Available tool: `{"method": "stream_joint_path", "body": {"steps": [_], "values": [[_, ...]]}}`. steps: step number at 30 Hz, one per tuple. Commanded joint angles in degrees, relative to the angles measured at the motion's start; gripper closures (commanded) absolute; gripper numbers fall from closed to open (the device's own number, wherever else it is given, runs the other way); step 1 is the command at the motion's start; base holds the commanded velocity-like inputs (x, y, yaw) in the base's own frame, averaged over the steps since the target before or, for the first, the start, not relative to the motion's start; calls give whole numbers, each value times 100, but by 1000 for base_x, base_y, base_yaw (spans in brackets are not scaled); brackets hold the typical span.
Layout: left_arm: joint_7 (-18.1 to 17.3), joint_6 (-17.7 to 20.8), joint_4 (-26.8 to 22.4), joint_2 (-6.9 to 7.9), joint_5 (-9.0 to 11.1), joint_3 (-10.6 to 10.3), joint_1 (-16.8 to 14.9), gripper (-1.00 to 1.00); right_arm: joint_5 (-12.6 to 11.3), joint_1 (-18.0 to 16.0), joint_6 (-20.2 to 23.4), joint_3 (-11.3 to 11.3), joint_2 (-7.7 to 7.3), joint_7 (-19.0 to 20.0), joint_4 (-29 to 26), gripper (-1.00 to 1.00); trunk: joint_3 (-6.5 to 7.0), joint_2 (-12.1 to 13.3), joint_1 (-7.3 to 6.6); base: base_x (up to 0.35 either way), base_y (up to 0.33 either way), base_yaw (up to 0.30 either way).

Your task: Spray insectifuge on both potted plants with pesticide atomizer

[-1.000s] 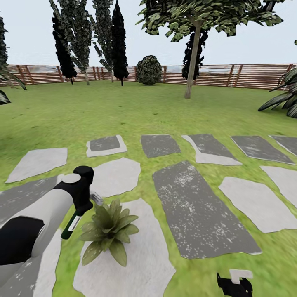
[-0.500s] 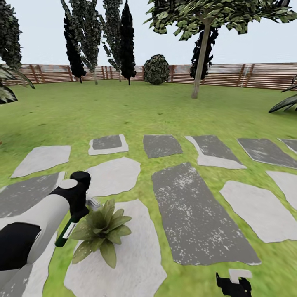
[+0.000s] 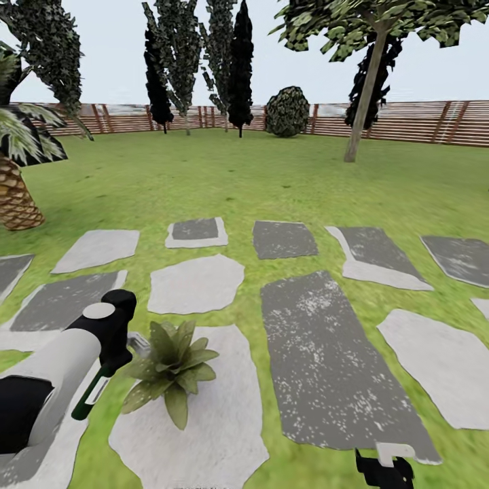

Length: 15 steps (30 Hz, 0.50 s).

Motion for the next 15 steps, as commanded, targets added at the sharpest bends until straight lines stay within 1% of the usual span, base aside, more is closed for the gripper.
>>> {"method": "stream_joint_path", "body": {"steps": [1, 6, 8, 11, 15], "values": [[-56, 60, -6, 1, -35, -28, -2, 100, -58, -2, -16, 51, 0, -9, 4, -100, -9, -2, -1, 0, -58, 248], [-56, 74, 13, -19, -35, -41, 5, 100, -57, -2, -16, 51, 0, -8, 2, -100, -27, -2, -1, 0, -16, 248], [-56, 99, 27, -25, -35, -40, 7, 100, -61, -2, -16, 51, 0, -8, 0, -100, -32, -2, -1, 0, -1, 181], [-56, 111, 19, -54, -35, -42, 7, 100, -57, -2, -16, 51, -15, -8, 6, -100, -34, -2, -1, 54, -25, 44], [-56, 113, -18, -76, -31, -41, 7, 100, -51, -2, -16, 51, -34, -8, 16, -100, -35, -2, -1, 201, -139, 6]]}}
